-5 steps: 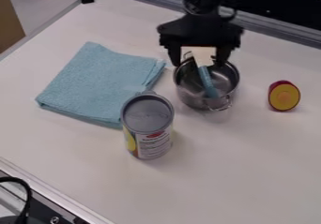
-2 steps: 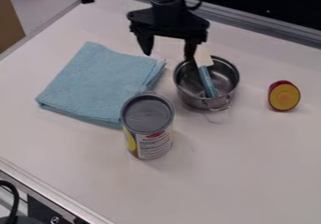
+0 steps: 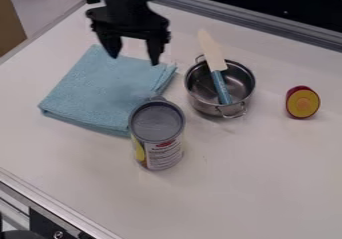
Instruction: Move the silver pot to the left side of the table, on the right side of the navy blue towel.
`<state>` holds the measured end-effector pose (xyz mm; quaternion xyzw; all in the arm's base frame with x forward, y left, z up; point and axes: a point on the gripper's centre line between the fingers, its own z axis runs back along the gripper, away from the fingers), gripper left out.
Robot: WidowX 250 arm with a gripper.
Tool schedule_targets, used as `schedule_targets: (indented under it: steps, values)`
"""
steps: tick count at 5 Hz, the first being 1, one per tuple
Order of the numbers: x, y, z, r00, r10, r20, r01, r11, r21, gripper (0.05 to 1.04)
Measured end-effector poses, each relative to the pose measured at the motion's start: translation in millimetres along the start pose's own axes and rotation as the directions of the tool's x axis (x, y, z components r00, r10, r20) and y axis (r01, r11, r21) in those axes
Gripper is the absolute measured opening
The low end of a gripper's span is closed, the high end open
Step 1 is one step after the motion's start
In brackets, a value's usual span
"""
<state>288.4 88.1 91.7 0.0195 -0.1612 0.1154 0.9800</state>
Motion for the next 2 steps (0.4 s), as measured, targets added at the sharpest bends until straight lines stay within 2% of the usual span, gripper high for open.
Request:
schedule_targets:
  steps: [1, 2]
  values:
    - [-21.3, 21.0, 1.0, 0.998, -0.037, -0.050, 0.035, 0.998, -0.049, 0.997]
    - [-46.9, 32.8, -1.9, 0.986, -0.149, -0.071, 0.147, 0.989, -0.034, 0.997]
